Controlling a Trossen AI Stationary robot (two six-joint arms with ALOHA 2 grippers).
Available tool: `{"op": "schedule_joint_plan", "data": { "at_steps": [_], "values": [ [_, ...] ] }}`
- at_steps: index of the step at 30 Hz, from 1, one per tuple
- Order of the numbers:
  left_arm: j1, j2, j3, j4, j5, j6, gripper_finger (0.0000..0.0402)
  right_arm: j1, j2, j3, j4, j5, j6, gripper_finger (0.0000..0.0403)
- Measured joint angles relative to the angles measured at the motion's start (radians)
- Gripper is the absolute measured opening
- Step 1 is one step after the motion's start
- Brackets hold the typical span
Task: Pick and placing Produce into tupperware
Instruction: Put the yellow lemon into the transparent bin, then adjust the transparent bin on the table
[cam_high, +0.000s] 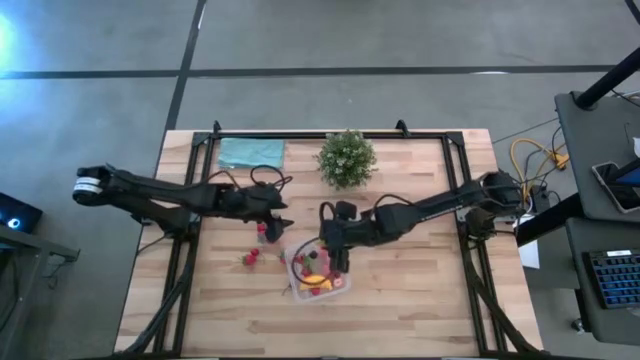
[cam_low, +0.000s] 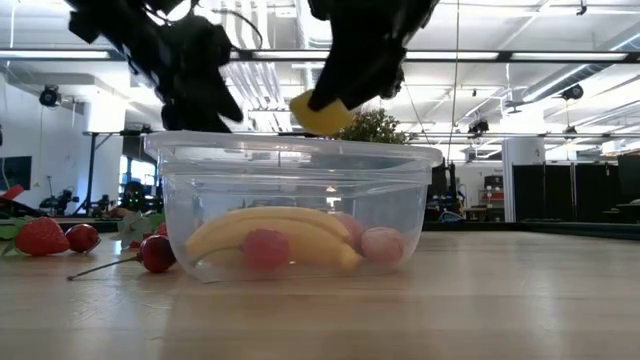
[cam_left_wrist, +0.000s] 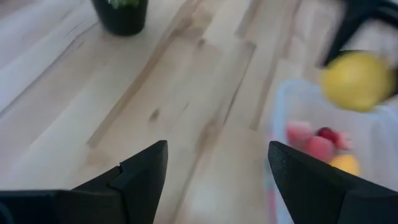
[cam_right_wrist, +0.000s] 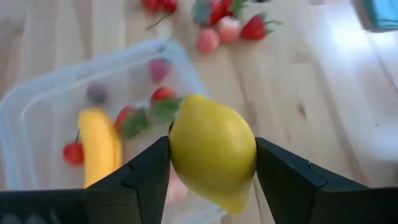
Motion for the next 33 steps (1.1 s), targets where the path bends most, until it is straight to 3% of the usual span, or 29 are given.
{"op": "schedule_joint_plan", "data": {
  "at_steps": [9,17,27,33],
  "values": [
    [-0.049,-0.136,-0.001,-0.165,0.003,0.022,0.0264,0.060,0.111,0.103,0.016,0.004,0.188,0.0208],
    [-0.136,-0.243,-0.067,-0.188,0.004,-0.007,0.0264,0.087,0.260,0.277,-0.197,0.062,0.369,0.0215],
    [-0.218,-0.299,-0.115,-0.215,0.003,-0.054,0.0264,0.091,0.378,0.480,-0.312,0.057,0.442,0.0320],
    [-0.252,-0.326,-0.137,-0.271,0.006,-0.059,0.0264,0.092,0.391,0.579,-0.476,0.058,0.529,0.0346]
  ]
}}
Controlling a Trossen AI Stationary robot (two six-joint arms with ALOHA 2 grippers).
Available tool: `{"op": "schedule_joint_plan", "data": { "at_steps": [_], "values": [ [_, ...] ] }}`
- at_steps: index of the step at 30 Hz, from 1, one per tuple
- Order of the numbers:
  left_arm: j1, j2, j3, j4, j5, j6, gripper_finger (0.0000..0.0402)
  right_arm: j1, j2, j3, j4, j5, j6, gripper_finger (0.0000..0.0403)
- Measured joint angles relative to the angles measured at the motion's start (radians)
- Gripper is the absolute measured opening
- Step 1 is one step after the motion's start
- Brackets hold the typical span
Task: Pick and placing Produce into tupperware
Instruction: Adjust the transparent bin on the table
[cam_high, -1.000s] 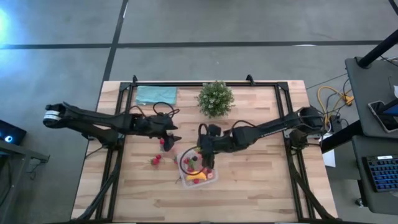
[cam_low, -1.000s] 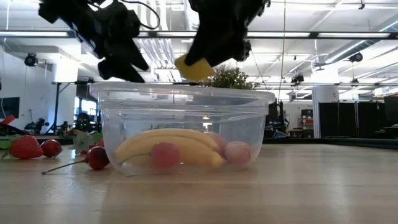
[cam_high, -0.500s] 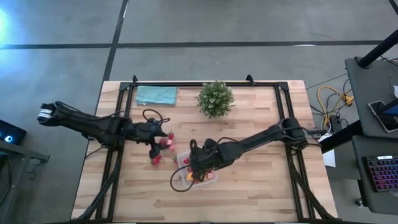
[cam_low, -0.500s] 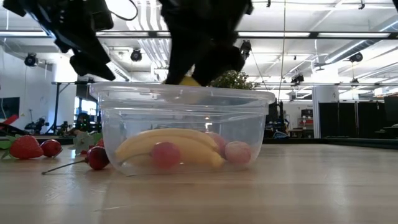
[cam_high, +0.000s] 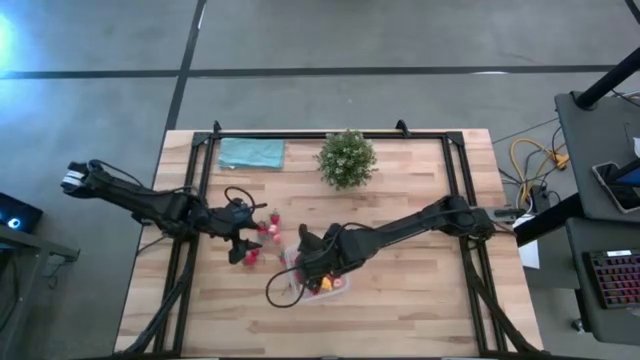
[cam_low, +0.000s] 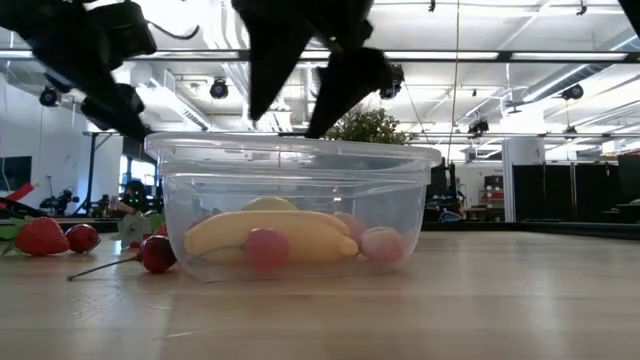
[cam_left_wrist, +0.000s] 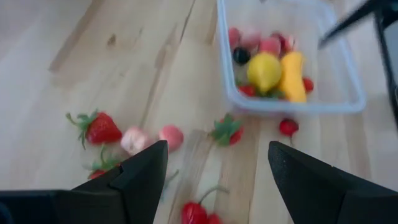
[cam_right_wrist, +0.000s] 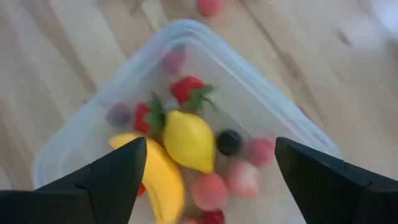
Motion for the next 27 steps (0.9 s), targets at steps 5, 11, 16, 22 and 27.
{"op": "schedule_joint_plan", "data": {
  "at_steps": [5,11,16,22,27],
  "values": [
    [-0.027,0.032,-0.004,-0.013,0.006,-0.001,0.0264,0.006,-0.009,0.054,-0.303,0.102,0.127,0.0344],
    [-0.100,0.125,0.000,0.036,-0.071,-0.069,0.0264,0.011,-0.057,0.026,-0.364,0.092,0.122,0.0340],
    [-0.146,0.223,0.000,0.152,-0.142,-0.179,0.0264,0.009,-0.082,-0.041,-0.235,0.058,0.015,0.0340],
    [-0.149,0.398,0.017,0.345,-0.147,-0.211,0.0264,0.013,-0.133,-0.150,-0.208,0.051,-0.029,0.0340],
    [-0.151,0.533,0.065,0.329,-0.106,-0.233,0.0264,0.020,-0.255,-0.303,-0.124,0.075,0.012,0.0336]
  ]
}}
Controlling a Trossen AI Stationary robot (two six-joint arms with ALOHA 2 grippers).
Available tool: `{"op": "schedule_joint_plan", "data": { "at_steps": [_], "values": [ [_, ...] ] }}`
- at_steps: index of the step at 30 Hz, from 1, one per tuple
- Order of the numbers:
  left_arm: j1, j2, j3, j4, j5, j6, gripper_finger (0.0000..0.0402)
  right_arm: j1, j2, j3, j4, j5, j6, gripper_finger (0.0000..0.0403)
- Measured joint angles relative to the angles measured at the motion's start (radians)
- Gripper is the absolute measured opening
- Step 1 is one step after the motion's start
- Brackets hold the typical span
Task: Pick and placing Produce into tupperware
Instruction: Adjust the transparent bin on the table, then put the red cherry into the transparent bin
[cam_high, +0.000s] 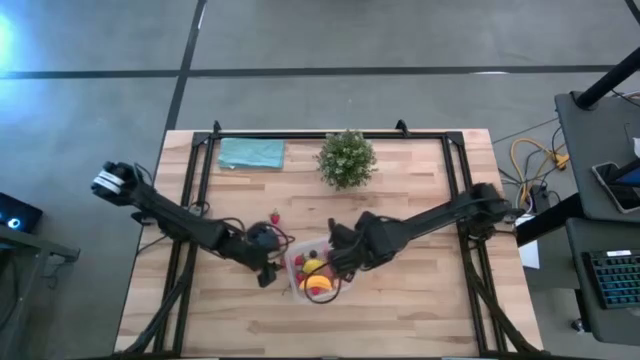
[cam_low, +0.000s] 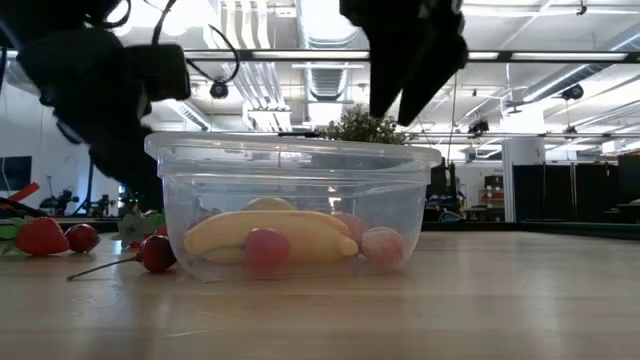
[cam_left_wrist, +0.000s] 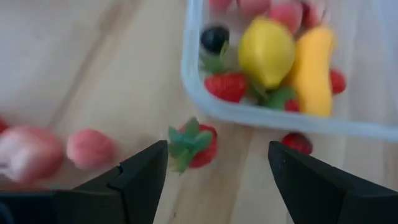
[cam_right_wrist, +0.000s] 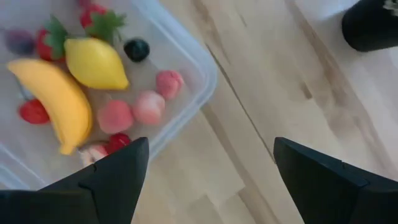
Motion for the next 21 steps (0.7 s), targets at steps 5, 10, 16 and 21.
{"op": "schedule_joint_plan", "data": {
  "at_steps": [5,10,16,21],
  "values": [
    [-0.002,0.074,0.046,0.008,-0.001,0.030,0.0264,0.001,-0.164,-0.183,0.119,0.008,0.074,0.0330],
    [0.015,0.139,0.103,0.042,-0.031,0.095,0.0264,0.006,-0.287,-0.322,0.199,0.012,0.100,0.0330],
    [0.039,0.202,0.156,0.029,-0.028,0.114,0.0264,0.006,-0.332,-0.403,0.308,0.012,0.109,0.0330],
    [0.048,0.179,0.171,-0.183,-0.048,0.064,0.0264,0.006,-0.322,-0.425,0.379,0.013,0.101,0.0333]
  ]
}}
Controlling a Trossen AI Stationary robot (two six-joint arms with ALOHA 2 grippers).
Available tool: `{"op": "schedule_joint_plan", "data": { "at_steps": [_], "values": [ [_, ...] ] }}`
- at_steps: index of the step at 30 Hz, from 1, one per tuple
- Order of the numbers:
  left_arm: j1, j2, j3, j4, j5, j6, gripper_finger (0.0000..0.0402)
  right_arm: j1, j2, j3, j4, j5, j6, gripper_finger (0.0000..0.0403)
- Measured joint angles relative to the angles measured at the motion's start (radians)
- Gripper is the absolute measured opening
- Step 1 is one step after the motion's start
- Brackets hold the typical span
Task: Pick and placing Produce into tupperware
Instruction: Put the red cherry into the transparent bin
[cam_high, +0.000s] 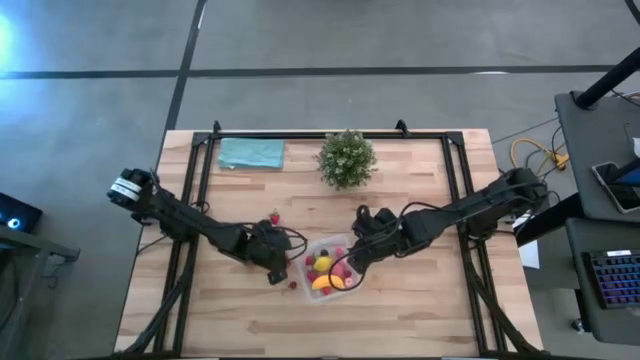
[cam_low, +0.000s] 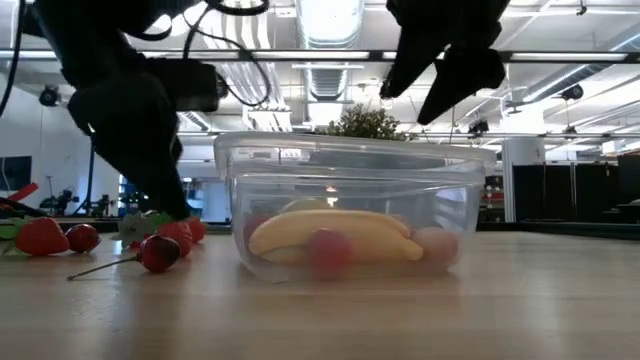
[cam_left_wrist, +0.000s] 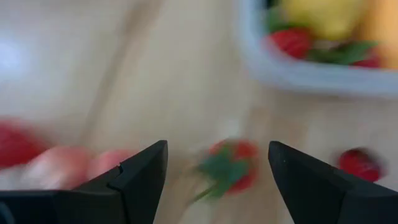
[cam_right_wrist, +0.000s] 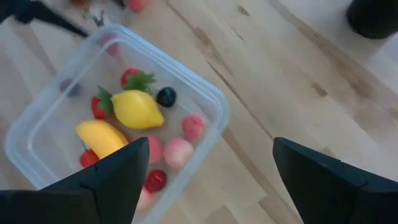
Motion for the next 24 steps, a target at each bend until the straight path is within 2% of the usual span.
{"op": "schedule_joint_plan", "data": {
  "at_steps": [3,7,11,17,24],
  "values": [
    [-0.030,-0.068,0.006,-0.077,-0.058,-0.007,0.0264,0.002,0.008,-0.004,0.004,-0.001,-0.022,0.0337],
    [-0.110,-0.173,0.002,-0.067,-0.066,0.076,0.0264,0.002,0.020,-0.008,0.014,0.000,-0.063,0.0341],
    [-0.169,-0.200,0.002,-0.069,-0.070,0.122,0.0264,0.002,0.021,-0.021,0.013,0.012,-0.090,0.0343],
    [-0.207,-0.120,0.001,0.044,-0.070,0.063,0.0264,0.002,0.022,-0.048,0.018,0.015,-0.115,0.0342],
    [-0.237,0.041,0.102,0.067,-0.068,0.013,0.0264,0.002,0.022,-0.094,0.016,-0.019,-0.119,0.0345]
  ]
}}
